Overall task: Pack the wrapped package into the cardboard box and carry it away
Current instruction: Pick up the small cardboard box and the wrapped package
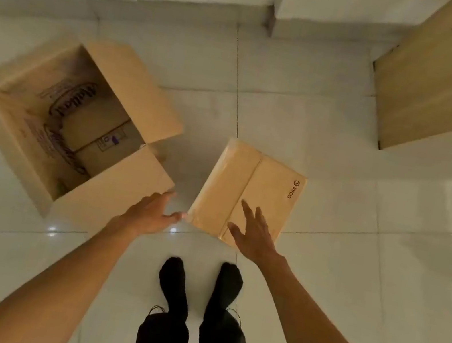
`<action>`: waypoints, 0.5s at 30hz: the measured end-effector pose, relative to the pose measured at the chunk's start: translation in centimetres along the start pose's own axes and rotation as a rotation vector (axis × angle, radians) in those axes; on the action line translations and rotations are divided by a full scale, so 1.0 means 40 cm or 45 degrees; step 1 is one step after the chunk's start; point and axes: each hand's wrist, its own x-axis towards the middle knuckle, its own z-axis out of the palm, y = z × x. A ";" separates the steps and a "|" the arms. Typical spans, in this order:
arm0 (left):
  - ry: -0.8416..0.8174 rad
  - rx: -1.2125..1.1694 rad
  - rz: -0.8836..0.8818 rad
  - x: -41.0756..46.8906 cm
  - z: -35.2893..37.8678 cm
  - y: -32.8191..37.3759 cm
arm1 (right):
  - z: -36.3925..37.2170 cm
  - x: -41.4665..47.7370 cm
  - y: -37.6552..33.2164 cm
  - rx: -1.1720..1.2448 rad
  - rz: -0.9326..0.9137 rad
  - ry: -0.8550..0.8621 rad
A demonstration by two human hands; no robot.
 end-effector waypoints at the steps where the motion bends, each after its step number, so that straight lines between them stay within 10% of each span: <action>1: -0.008 -0.068 0.003 0.049 0.037 -0.004 | 0.021 0.044 0.025 0.046 0.010 0.078; 9: 0.045 -0.481 -0.152 0.288 0.244 0.028 | 0.131 0.220 0.197 0.081 0.132 0.176; 15: 0.498 -0.269 0.235 0.191 0.290 0.087 | 0.086 0.197 0.168 0.109 0.227 0.212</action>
